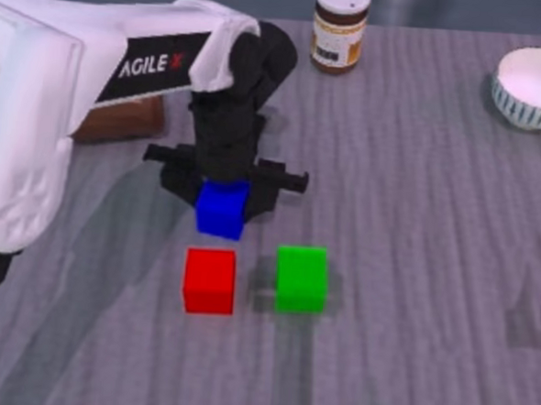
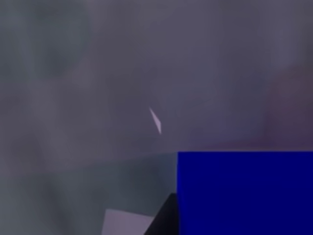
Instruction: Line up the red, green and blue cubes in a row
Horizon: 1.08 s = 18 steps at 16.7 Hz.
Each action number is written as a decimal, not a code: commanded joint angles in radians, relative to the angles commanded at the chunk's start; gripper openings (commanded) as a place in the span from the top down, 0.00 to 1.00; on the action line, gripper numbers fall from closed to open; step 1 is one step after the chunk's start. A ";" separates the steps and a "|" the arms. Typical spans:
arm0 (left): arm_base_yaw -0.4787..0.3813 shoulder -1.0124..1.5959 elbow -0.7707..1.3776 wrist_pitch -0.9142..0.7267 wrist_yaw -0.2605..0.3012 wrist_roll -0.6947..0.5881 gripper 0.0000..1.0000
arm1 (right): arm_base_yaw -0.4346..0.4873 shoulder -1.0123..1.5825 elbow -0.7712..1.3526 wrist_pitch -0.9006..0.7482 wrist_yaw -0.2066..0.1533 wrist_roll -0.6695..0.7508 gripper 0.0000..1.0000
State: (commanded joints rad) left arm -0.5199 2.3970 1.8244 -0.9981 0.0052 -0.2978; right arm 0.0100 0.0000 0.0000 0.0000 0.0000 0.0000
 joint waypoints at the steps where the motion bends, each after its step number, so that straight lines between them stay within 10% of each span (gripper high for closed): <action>1: 0.000 0.000 0.000 0.000 0.000 0.000 1.00 | 0.000 0.000 0.000 0.000 0.000 0.000 0.00; 18: 0.009 -0.078 0.184 -0.246 -0.007 0.002 1.00 | 0.000 0.000 0.000 0.000 0.000 0.000 0.00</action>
State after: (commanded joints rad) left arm -0.5106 2.3191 2.0085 -1.2437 -0.0021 -0.2955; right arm 0.0100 0.0000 0.0000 0.0000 0.0000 0.0000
